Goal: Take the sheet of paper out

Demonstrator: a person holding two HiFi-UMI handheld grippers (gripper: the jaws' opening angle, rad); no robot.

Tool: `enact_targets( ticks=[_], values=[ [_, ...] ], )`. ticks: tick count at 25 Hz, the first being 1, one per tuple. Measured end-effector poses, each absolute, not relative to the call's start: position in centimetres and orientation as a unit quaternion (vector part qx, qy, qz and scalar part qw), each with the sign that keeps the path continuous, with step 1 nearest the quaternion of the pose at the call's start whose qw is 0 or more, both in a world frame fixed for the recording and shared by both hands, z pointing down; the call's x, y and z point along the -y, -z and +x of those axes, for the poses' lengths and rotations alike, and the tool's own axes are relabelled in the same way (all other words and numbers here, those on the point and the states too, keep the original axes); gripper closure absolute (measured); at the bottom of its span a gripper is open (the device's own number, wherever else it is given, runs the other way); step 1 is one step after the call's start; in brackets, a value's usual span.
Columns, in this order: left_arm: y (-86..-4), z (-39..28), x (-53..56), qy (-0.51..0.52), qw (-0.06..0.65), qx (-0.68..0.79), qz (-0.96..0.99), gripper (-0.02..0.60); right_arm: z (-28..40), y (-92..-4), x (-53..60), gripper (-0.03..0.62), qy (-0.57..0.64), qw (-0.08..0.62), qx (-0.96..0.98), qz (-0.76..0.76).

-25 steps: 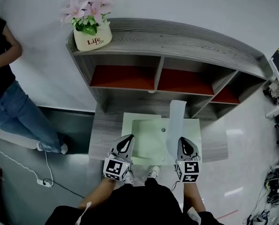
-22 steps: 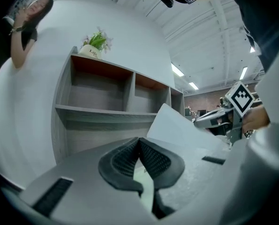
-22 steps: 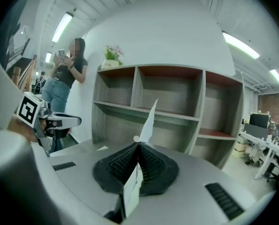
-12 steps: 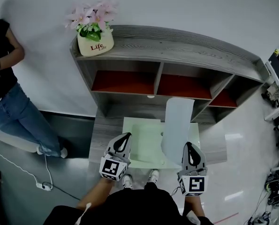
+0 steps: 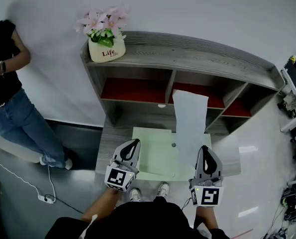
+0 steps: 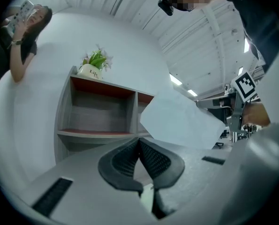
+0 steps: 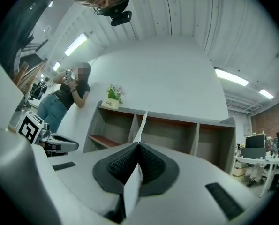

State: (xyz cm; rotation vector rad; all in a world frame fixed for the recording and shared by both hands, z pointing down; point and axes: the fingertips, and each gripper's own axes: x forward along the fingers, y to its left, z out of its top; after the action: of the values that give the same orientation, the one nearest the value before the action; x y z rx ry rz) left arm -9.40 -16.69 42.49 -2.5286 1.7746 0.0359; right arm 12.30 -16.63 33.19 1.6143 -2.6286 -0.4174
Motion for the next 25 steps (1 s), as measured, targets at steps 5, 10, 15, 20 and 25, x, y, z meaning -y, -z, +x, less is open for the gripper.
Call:
enact_targets(
  ticks=[5,10,15,20,25],
  values=[
    [-41.8,-9.6,16.8,-0.016,0.031,-0.575,-0.817,0.575,12.0,-32.4,17.2,0.571,0.142,0.002,0.839,0.525],
    [-41.5,-9.6,16.8,-0.019,0.034,-0.577,-0.816,0.575,12.0,-32.3,17.5,0.571,0.148,-0.001,0.836,0.528],
    [-40.9,-9.3,16.7,-0.018,0.039,-0.575,-0.817,0.575,12.1,-32.4,18.1,0.571,0.149,0.001,0.834,0.532],
    [-40.8,-8.8,16.3,-0.017,0.038,-0.571,-0.820,0.575,11.9,-32.8,18.3,0.571,0.141,0.002,0.832,0.537],
    [-40.7,-8.7,16.6,-0.019,0.039,-0.573,-0.818,0.575,11.6,-32.9,18.9,0.571,0.137,0.002,0.835,0.533]
  ],
)
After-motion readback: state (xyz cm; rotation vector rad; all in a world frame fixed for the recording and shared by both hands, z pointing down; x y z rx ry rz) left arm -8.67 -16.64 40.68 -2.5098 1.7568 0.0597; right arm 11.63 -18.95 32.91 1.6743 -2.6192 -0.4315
